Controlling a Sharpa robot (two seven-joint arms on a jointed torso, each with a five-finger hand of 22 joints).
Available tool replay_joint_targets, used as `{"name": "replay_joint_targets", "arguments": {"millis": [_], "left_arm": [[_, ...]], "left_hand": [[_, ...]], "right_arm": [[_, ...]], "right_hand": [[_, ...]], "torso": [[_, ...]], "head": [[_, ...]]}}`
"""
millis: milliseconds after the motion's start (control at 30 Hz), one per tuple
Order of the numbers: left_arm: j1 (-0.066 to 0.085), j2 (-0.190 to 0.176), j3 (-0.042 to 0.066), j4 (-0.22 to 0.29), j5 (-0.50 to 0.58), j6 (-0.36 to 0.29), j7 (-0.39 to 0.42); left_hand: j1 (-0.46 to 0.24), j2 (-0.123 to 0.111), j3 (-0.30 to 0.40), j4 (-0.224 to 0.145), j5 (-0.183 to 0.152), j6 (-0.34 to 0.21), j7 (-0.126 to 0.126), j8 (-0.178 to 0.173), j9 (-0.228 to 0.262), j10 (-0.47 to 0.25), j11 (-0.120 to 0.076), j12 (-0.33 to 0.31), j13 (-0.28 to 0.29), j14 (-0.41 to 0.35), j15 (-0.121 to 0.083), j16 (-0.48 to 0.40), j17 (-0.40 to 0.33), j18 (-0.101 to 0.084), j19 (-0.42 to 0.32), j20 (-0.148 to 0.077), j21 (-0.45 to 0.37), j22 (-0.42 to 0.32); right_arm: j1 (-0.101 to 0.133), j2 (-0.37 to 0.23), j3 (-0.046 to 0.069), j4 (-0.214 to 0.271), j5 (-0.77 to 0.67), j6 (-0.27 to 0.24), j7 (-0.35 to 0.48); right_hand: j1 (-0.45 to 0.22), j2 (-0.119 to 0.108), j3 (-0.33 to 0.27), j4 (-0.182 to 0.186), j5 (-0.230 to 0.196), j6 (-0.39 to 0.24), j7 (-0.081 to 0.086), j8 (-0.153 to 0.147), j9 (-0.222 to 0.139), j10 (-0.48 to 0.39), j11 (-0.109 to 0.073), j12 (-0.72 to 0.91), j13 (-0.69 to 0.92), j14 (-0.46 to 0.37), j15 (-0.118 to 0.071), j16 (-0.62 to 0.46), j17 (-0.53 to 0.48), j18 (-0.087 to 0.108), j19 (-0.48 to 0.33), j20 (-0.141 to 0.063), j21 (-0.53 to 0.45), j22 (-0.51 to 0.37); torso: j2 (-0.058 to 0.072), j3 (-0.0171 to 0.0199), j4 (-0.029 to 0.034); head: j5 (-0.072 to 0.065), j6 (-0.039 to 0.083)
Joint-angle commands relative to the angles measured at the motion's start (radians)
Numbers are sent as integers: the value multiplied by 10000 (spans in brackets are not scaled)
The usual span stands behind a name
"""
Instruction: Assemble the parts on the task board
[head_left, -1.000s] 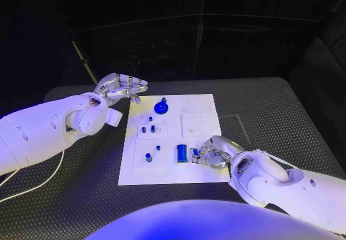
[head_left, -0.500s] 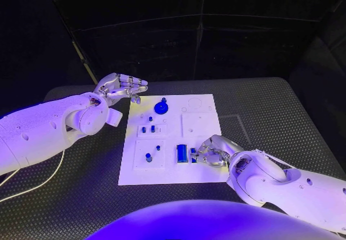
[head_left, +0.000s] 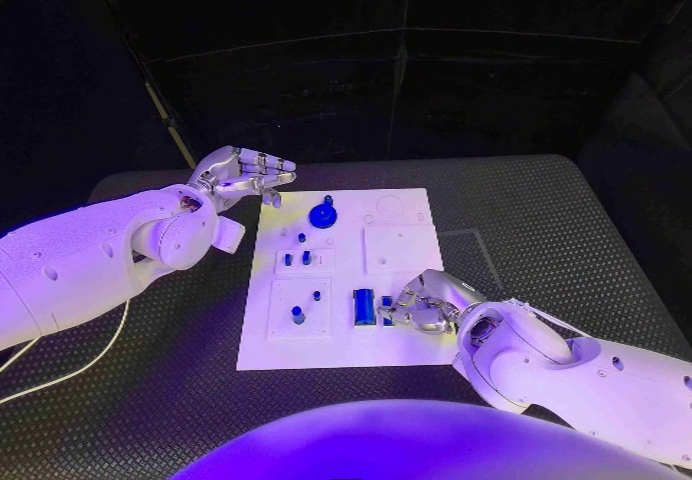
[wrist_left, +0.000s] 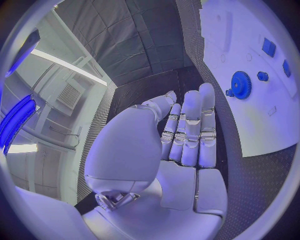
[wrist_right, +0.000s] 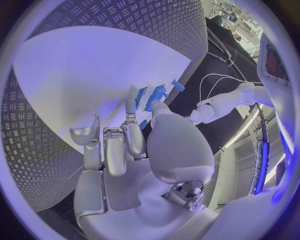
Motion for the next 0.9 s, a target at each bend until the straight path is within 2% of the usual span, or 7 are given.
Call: {"name": "replay_joint_targets", "arguments": {"millis": [33,267,367,533,667,767,900], "left_arm": [[13,-3,9,22,42,93,35],[13,-22,9,21,42,85,40],[13,-24,9,11,42,69,56],[10,37,9,-93,132,-48,165],[-10,154,8,-236,792,-178,378],[-38,285,5,-372,1599,-431,763],[-97,500,4,-565,2461,-783,1417]], "left_hand": [[-40,74,-12,-19,7,56,-21,51,-4,-41,-21,28,-2,-71,13,45,-10,136,13,8,-66,-10],[-40,74,-12,-19,7,56,-21,51,-4,-41,-21,28,-2,-71,13,45,-10,136,13,8,-66,-10],[-40,74,-12,-19,7,56,-21,51,-4,-41,-21,28,-2,-71,13,45,-10,136,13,8,-66,-10],[-74,87,-20,3,7,49,-13,54,-7,-59,-16,49,-4,-78,18,49,-20,134,12,11,-74,-15],[-96,94,-27,14,5,58,-29,68,-6,-5,-32,120,8,-121,12,23,-47,134,-15,13,-103,-30],[-117,75,-46,12,7,97,-59,105,-3,104,-67,253,18,-284,-5,-134,-148,140,-130,3,-210,-86],[-147,38,-51,21,8,186,-106,166,-4,396,-134,442,7,-649,-37,-726,-478,142,-464,-17,-547,-278]], "right_arm": [[14,-41,2,26,-13,-89,105],[14,-274,0,88,-41,-298,404],[14,-421,9,99,393,-644,1137],[68,-601,333,-147,3249,-833,3627],[520,-581,448,-749,6122,-673,5988],[978,-403,481,-1477,7900,-371,7302],[1485,-11,498,-2519,9484,134,8189]], "right_hand": [[207,-4,-86,-71,-155,25,35,-54,28,47,14,-5,175,875,22,-15,1679,-160,22,7,-26,-9],[969,-63,-250,-205,-614,-67,87,-123,74,21,48,-38,156,869,44,-31,1645,-157,-6,20,-58,-46],[1089,-116,-404,-137,-682,-524,244,-401,-14,-82,172,-198,19,843,132,-90,1521,-135,-108,73,-155,-216],[1661,-7,-559,-152,-581,-1372,603,-919,-263,-1139,476,-1999,-1548,484,388,-885,46,199,-1206,320,-1316,-2180],[2401,240,-553,-440,-639,-1521,709,-1030,-420,-2380,577,-4152,-3444,-49,474,-2242,-1924,603,-2491,425,-2974,-4580],[2896,442,-569,-643,-805,-1356,780,-1104,-572,-3743,705,-6083,-5080,-1382,620,-5155,-5456,571,-3003,562,-3957,-5135],[3568,646,-384,-909,-1230,-1330,957,-1298,-786,-4690,961,-7245,-6082,-2750,892,-7414,-7291,492,-3811,813,-5114,-5760]], "torso": [[-5,-2,6],[-16,6,-12],[-22,10,-22],[-76,-4,-4],[-192,-26,31],[-308,-61,45],[-480,-118,27]], "head": [[-12,1],[16,1],[13,31],[-51,188],[-143,397],[-248,640],[-363,904]]}}
